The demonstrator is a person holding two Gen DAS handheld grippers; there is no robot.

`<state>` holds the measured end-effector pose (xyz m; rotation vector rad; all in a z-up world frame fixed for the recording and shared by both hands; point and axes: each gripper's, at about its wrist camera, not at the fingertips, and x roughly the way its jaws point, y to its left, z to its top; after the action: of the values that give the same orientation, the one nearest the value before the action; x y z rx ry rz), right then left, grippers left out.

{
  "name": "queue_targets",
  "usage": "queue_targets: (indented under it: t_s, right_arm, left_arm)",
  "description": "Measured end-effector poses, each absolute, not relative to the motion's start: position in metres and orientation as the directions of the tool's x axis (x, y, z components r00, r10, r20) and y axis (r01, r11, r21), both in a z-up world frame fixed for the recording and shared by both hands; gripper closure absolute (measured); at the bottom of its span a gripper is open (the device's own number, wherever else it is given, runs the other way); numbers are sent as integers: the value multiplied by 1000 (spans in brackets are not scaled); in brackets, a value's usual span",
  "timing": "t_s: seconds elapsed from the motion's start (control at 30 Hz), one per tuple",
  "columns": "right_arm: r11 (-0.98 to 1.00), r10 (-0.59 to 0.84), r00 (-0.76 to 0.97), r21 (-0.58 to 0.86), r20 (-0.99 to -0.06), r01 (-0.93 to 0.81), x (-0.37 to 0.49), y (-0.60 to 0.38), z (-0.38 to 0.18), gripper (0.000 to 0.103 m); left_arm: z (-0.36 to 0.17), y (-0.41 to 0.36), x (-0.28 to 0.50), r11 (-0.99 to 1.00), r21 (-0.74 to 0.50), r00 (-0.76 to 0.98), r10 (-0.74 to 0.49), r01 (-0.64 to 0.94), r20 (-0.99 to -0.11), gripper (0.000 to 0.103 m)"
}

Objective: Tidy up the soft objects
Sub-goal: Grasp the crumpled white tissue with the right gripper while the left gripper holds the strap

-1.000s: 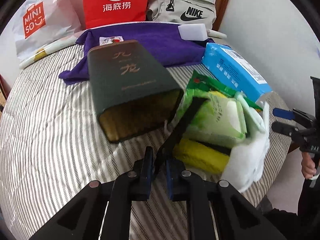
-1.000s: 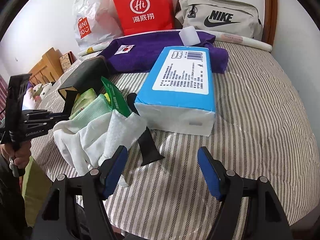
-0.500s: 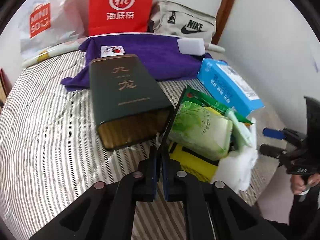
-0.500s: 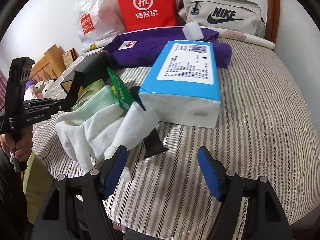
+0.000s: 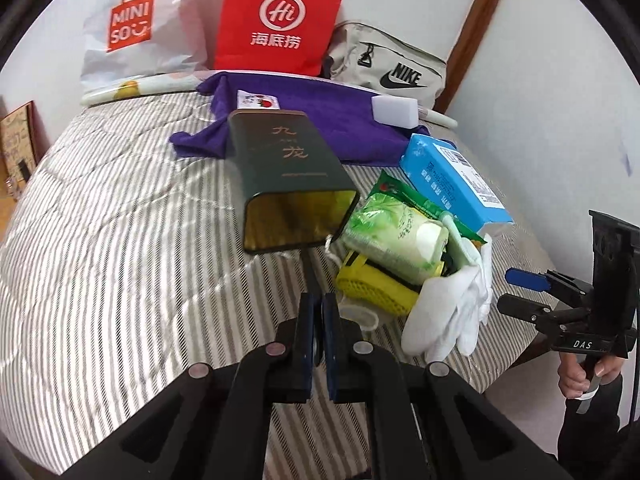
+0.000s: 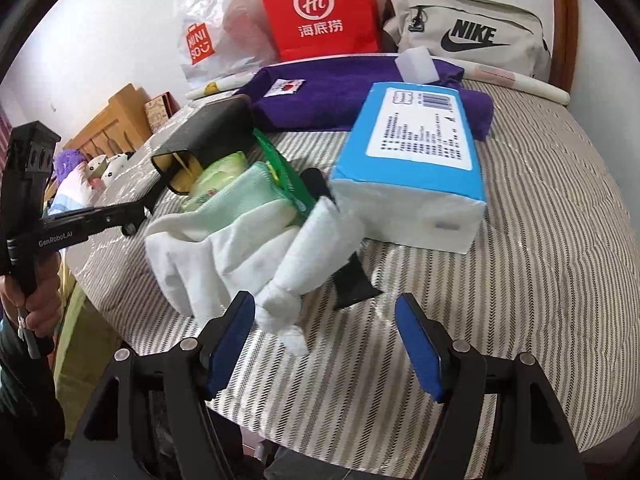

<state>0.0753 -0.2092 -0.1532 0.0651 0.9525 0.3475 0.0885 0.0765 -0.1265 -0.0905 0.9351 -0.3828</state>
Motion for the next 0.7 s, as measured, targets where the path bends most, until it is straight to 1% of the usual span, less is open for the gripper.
queue_targets:
  t_s: [0.17,0.27,0.33,0.4,0.47,0.5,0.53,0.6,0.7]
  right_arm:
    - [936,335,523,213,-784,-279,77,-201,-159,32]
    - [932,339,512,210,-789,-294,78,-193,-166,39]
    - [935,325,510,190,-796,-300,79,-187,-171,50]
    - [941,298,520,156,-800,-300,80,-183,-174,56]
    - [942,284,533,128,-797,-311,78,-180,-174,73]
    - [939,286,524,128,-802,-318,78,-179,-174,80]
    - [939,288,524,129,-802,-320,77,-180,-173,80]
    - [940,286,538,122,-793,-320,74,-183,-169,80]
    - [942,282,551,119,-785,-313,71,-190,-163,80]
  left_arm:
    - [-128,78,80,932,-234,538,-353,278,-765,98]
    - [-133,76,82,936,-224,530,-340,272,-777,98]
    - [-138,74,84,938,-223,520,-333,264,-786,98]
    - [-143,72,88,932,-246,503,-352,266,-790,98]
    - [-147,66,91,934,-229,484,-340,276,-806,97]
    - [-150,62,92,938,-200,482,-319,282,-816,93]
    - [-151,59,93,944,-169,485,-294,284,-824,86]
    - [-153,58,98,949,-148,493,-273,277,-826,79]
    - [-155,63,108,936,-227,469,-332,267,-818,79]
